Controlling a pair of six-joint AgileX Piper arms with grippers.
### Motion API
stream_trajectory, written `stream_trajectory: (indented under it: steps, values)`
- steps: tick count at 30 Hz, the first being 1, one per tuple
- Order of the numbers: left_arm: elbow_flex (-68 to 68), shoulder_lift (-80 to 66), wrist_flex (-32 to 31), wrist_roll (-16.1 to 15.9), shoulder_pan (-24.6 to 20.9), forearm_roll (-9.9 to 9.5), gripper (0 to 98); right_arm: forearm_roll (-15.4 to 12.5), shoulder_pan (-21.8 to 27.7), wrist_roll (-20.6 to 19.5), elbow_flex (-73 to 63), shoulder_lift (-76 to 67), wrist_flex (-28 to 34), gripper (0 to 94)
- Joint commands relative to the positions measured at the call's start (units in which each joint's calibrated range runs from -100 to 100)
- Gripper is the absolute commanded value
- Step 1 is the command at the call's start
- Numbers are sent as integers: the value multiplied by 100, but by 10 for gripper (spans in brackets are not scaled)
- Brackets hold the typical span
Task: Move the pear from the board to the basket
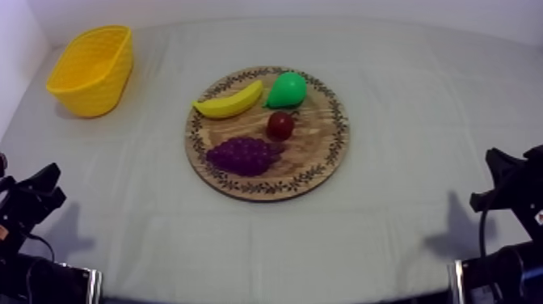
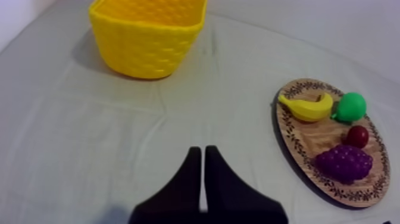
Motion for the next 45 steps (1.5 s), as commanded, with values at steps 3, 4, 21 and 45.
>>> stream_trajectory:
  steps: [3, 4, 21, 45]
  values:
    - [-16, -13, 17, -304, 161, 81, 0, -1, 0, -1, 0, -2, 1, 4]
    - [-18, -7, 9, -392, 185, 114, 0, -1, 0, -3, 0, -2, 1, 4]
    - [-256, 273, -769, -1138, 1717, 1203, 0, -1, -8, 0, 0, -2, 1, 4]
    - [-6587, 7336, 1105, 366, 1921, 731, 0, -1, -8, 0, 0, -2, 1, 4]
